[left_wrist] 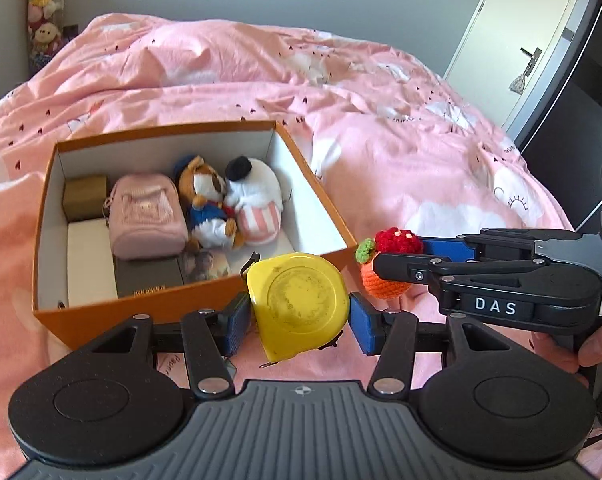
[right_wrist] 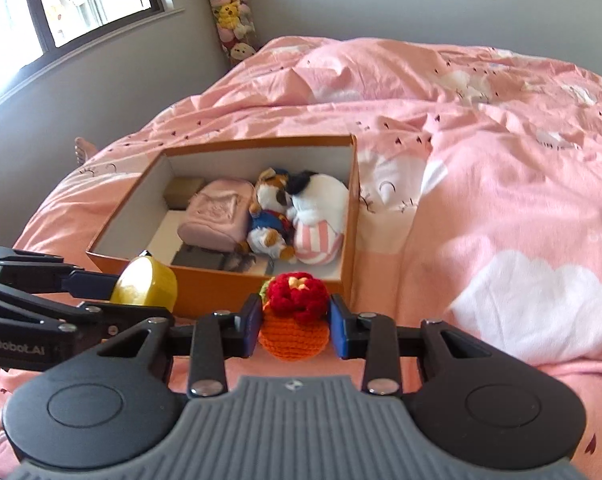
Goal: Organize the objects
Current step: 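Lift the tape measure and crochet strawberry and carry them over the orange box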
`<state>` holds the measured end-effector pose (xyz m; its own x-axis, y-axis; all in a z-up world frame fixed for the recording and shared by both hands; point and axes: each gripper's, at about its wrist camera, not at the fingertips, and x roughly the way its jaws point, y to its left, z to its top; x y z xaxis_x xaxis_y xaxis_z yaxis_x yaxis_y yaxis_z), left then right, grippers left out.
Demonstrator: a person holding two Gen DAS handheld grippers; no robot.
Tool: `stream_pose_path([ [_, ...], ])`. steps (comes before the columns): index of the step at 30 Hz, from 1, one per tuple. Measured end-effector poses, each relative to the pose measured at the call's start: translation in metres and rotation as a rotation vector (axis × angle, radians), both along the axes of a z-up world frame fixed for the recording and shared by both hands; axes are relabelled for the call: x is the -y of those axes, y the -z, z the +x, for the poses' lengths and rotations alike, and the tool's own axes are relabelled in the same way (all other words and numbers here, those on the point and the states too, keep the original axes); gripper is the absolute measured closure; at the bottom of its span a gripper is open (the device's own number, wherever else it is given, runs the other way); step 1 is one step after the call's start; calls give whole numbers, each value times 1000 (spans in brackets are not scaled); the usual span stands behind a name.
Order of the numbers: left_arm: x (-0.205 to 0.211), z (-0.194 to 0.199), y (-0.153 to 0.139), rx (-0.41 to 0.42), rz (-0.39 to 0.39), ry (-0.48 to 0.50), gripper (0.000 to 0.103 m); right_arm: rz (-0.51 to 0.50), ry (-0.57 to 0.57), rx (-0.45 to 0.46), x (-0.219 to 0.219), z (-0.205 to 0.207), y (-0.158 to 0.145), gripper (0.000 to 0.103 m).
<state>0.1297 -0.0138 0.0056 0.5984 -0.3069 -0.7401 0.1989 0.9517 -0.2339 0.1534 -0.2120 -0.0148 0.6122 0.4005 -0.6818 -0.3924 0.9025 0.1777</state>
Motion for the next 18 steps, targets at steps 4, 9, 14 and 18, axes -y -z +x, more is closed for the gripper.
stream_pose_path([
  [4,-6,13,-10,44,26,24,43,1,-58,54,-14,9,-25,65],
  [9,-16,35,-15,45,53,82,43,-36,-125,85,-29,28,-44,65],
  [14,-23,65,-6,-41,80,206,43,-110,-208,63,-47,56,-46,65],
  [18,-27,88,10,-102,100,251,43,-164,-268,-3,-60,88,-35,65],
])
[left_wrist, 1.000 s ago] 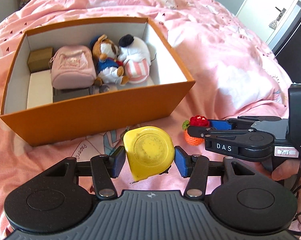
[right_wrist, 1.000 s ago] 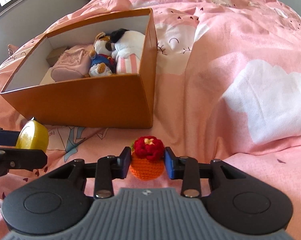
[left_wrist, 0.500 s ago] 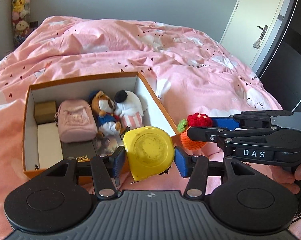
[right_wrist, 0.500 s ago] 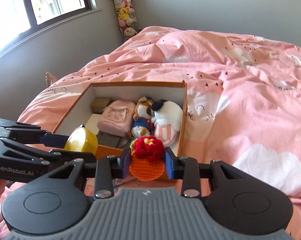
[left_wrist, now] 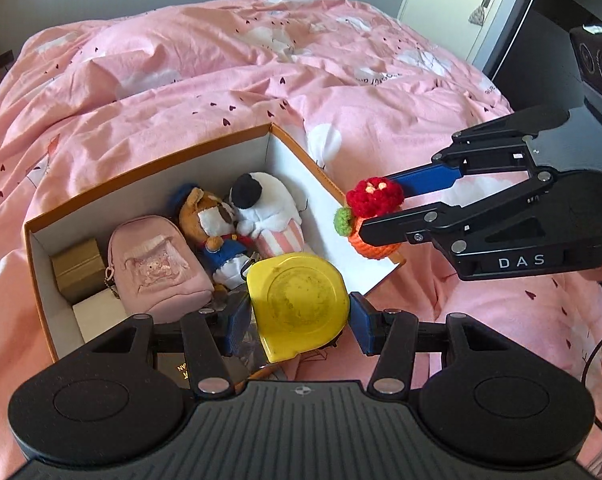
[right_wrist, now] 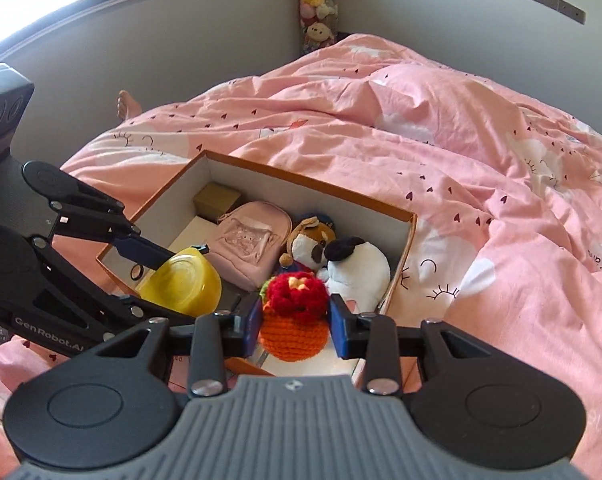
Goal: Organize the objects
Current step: 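Lift the tape measure and crochet strawberry and carry them over the orange box, then lower the tape measure and crochet strawberry into the box and open both grippers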
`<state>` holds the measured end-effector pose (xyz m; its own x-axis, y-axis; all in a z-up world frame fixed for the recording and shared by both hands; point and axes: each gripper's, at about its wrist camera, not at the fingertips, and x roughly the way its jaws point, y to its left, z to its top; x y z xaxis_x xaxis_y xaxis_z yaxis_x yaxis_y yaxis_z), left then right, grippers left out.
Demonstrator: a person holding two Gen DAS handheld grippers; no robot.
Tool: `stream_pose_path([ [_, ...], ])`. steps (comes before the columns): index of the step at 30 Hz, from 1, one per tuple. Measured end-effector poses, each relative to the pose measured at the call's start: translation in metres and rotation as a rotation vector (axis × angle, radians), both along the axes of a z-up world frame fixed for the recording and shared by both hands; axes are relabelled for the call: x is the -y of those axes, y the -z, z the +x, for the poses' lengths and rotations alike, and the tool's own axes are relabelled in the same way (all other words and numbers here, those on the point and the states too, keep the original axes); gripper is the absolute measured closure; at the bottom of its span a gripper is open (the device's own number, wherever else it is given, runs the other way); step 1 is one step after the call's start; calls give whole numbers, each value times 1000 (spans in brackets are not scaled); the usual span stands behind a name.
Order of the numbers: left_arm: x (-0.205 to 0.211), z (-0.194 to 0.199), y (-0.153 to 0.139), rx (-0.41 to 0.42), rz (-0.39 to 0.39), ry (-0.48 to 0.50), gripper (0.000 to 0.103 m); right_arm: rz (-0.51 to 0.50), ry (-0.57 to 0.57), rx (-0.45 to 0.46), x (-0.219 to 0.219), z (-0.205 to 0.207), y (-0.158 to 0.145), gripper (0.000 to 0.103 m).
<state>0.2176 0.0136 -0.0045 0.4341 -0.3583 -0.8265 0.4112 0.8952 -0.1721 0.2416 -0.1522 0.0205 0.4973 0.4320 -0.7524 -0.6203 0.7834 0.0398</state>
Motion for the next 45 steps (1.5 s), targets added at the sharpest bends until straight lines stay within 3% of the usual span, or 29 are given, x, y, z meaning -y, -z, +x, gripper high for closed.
stream_pose_path([
  [6,-4,30,30,-86,-4,-10,43,-119,-69,-128,-22,40,37,65],
  [10,-7,43,49,-152,-56,-33,43,-242,-154,-173,-38,56,65,65],
  [14,-13,55,68,-243,-70,-119,43,-360,-280,-224,-52,65,85,65],
  [20,-16,60,85,-287,-96,-178,43,-460,-335,-324,-64,86,110,65],
  [34,-19,55,92,-292,-53,-150,43,-642,-403,-348,-81,86,119,66],
  [40,-21,51,86,-274,-11,-76,43,-595,-381,-318,-71,82,103,66],
  [45,-17,58,84,-301,63,-4,43,-537,-346,-208,-53,69,74,66],
])
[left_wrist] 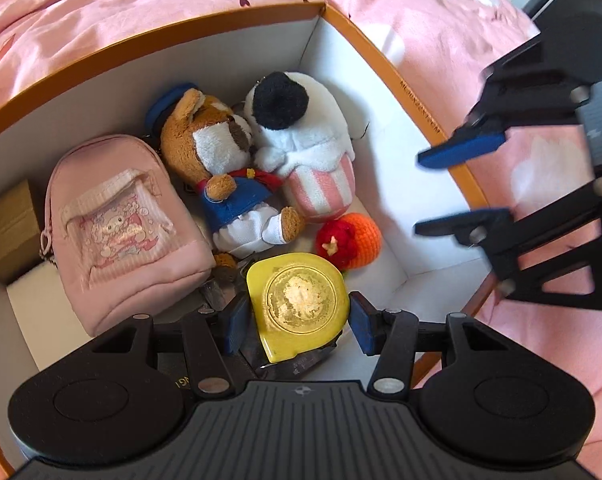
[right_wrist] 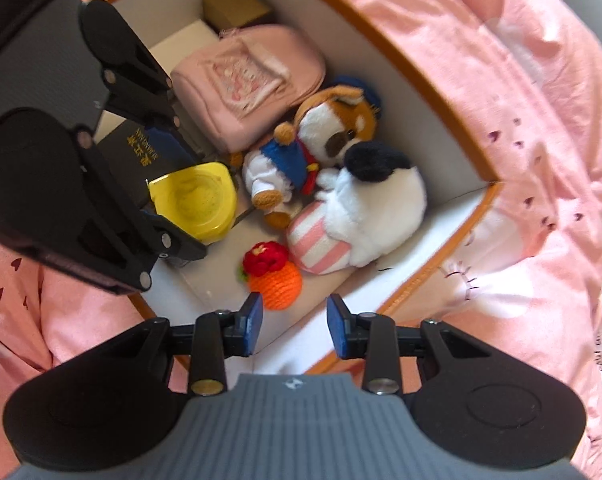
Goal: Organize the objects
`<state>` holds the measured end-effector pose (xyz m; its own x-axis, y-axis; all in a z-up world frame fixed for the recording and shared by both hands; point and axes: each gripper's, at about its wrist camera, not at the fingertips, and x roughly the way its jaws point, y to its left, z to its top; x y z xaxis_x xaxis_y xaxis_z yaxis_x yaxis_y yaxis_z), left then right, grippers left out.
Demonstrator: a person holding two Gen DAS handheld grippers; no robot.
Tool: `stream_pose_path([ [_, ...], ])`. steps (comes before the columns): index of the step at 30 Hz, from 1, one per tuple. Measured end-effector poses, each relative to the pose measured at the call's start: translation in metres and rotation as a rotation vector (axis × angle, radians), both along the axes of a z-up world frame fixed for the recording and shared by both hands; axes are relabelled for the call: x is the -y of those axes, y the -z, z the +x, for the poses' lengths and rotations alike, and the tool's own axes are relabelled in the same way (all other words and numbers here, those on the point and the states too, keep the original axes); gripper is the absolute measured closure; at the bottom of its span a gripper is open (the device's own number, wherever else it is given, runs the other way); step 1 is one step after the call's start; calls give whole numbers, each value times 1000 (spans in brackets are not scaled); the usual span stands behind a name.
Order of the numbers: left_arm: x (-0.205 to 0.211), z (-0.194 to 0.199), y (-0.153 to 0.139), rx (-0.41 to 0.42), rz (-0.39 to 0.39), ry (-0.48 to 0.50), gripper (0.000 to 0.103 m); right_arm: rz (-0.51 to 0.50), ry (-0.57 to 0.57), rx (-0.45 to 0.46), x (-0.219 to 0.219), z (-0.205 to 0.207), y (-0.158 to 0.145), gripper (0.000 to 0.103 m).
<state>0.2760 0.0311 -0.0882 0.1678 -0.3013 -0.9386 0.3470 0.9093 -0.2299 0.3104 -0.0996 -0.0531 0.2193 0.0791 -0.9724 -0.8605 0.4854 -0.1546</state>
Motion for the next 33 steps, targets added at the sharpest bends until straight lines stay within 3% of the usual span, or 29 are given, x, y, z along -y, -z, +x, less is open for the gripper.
stream_pose_path([
  [8,29,15,14,-95,107,53,43,111,57,137,24,-6,-34,66],
  [13,31,21,19,-146,52,10,43,178,129,159,35,1,-38,65],
  [22,15,19,27,-244,-8,-50,42,212,171,149,40,5,-20,64],
  [26,5,12,23,-215,-7,-71,37,216,172,147,42,4,-20,61],
  [29,-3,0,13,-145,32,-93,24,208,165,147,42,2,-20,58],
  [33,-17,-20,-2,-62,59,-141,24,209,153,153,41,-6,-24,50],
])
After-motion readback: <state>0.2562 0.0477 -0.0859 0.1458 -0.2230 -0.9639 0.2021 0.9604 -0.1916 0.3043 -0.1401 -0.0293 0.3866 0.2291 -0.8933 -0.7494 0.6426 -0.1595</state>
